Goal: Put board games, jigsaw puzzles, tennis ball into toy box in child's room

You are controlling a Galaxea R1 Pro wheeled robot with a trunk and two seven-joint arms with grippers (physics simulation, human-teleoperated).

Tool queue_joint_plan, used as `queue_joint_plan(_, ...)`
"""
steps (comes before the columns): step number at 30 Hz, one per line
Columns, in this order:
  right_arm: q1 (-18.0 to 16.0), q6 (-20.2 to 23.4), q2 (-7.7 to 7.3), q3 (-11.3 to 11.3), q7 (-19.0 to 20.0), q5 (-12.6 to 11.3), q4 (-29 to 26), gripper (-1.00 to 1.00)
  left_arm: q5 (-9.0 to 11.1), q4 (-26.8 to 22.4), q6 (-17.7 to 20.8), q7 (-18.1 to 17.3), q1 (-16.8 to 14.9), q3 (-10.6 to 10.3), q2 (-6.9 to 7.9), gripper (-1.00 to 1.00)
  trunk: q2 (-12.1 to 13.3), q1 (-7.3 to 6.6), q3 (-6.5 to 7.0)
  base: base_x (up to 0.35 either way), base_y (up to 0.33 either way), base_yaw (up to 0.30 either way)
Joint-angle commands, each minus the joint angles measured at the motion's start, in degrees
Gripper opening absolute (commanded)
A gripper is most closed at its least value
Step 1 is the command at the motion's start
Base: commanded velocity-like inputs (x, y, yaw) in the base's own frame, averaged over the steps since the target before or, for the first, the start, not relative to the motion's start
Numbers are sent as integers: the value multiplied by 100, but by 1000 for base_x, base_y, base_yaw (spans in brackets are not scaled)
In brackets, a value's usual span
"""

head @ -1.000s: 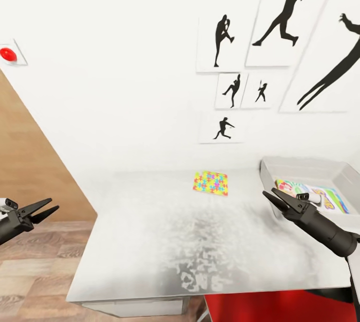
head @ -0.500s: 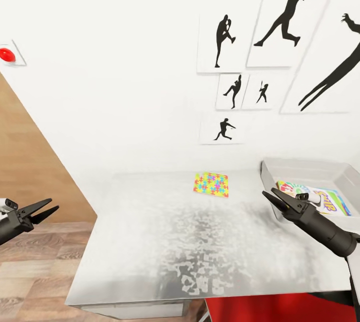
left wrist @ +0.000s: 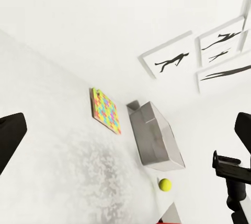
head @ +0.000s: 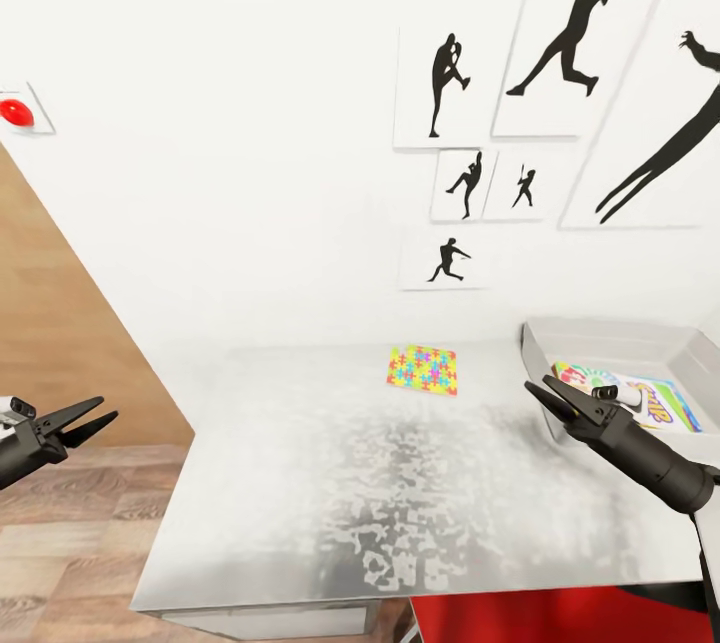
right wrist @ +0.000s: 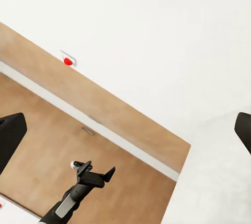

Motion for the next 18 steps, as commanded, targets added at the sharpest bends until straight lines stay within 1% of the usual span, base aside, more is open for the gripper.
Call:
queue_joint_plan(1,-5,21,0,-3,19,9,0,100,1,0,60,-19,-4,0,2,100,-10,3,-2,0,0,0)
queue_joint_plan(18,-5,21,0,-2,25,10,0,100,3,-3,60,-27,-6,0,6,100,-10,3,154,0,0,0)
